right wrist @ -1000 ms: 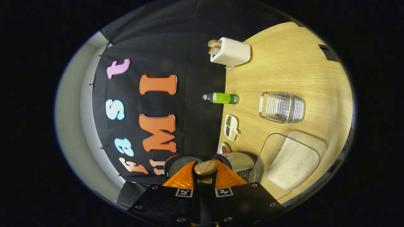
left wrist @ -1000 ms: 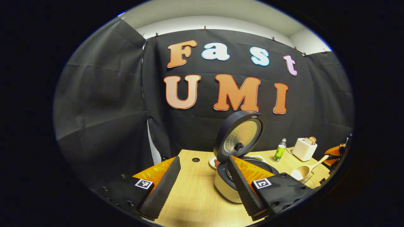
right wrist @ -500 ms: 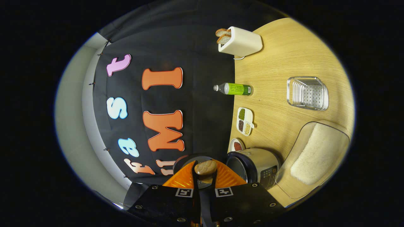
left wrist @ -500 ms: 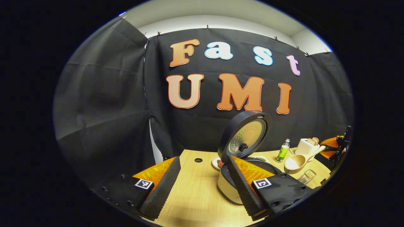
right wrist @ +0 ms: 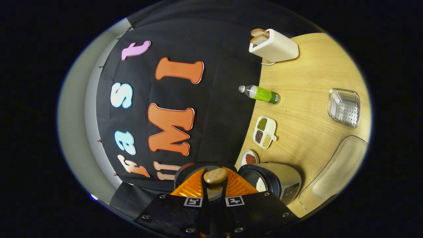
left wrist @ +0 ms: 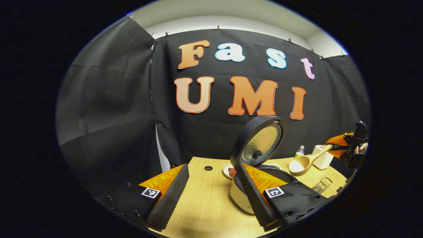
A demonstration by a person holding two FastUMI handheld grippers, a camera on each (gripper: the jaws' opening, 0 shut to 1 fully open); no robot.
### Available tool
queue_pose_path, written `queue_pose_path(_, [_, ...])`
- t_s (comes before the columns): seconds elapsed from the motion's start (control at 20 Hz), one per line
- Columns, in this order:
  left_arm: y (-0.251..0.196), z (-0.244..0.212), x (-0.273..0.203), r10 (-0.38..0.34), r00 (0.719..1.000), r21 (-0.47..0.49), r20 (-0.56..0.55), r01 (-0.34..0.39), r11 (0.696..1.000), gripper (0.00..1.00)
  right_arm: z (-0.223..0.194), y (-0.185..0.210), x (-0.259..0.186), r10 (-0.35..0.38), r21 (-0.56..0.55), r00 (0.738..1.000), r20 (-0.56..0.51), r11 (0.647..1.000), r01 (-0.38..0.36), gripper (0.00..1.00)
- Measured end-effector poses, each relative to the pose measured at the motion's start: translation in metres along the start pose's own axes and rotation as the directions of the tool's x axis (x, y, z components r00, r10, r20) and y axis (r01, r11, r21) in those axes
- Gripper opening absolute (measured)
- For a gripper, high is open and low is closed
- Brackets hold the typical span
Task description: Close the left gripper, press the button to open the rice cooker; take a wooden spoon from the chopstick holder with the right hand, scoop a spoonful of rice and pour it into the rice cooker, then put the wooden spoon back into the chopstick holder.
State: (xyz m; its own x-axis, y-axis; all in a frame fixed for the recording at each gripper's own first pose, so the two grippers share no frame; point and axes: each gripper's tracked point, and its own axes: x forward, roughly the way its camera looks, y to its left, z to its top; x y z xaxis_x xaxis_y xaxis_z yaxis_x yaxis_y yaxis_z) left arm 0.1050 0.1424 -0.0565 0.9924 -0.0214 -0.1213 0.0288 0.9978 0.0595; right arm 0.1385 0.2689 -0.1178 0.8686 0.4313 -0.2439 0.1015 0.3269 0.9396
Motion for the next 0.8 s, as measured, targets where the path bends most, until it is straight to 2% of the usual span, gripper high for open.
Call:
queue_pose_path(0.15, [0.002,-0.002,0.002,-0.002,1.000,0.005,-0.001,0.002,1.000,0.98,-0.004,0.019,0.005,0.011,-0.087,1.000,0.011,0.996,-0.010,0.11])
queue_pose_path(0.3, [0.001,-0.001,0.002,-0.017,1.000,0.007,0.000,0.017,1.000,0.98,-0.007,0.033,0.009,0.022,-0.125,1.000,0.020,0.992,-0.019,0.11])
queue_pose_path(0.8, [0.001,0.006,0.001,-0.030,0.999,0.020,0.011,0.030,0.999,0.98,-0.016,0.056,0.015,0.021,-0.290,0.999,0.031,0.957,-0.012,0.11])
